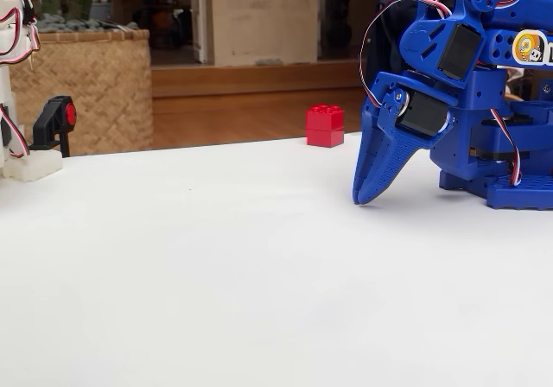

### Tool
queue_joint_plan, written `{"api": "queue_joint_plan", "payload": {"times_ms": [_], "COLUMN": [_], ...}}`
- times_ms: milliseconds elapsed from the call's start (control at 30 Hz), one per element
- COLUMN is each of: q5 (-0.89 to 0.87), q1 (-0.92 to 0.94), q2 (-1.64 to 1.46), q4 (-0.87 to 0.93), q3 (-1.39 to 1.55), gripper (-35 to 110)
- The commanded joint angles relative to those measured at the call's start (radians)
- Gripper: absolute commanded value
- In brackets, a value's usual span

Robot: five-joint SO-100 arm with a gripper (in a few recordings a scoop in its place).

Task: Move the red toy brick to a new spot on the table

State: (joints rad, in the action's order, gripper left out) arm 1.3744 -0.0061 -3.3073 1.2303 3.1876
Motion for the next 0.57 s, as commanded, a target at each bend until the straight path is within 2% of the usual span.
{"api": "queue_joint_plan", "payload": {"times_ms": [0, 533], "q5": [-0.005, -0.005], "q1": [-0.005, -0.005], "q2": [-0.032, -0.032], "q4": [-0.011, -0.011], "q3": [0.032, 0.032], "gripper": [1, 1]}}
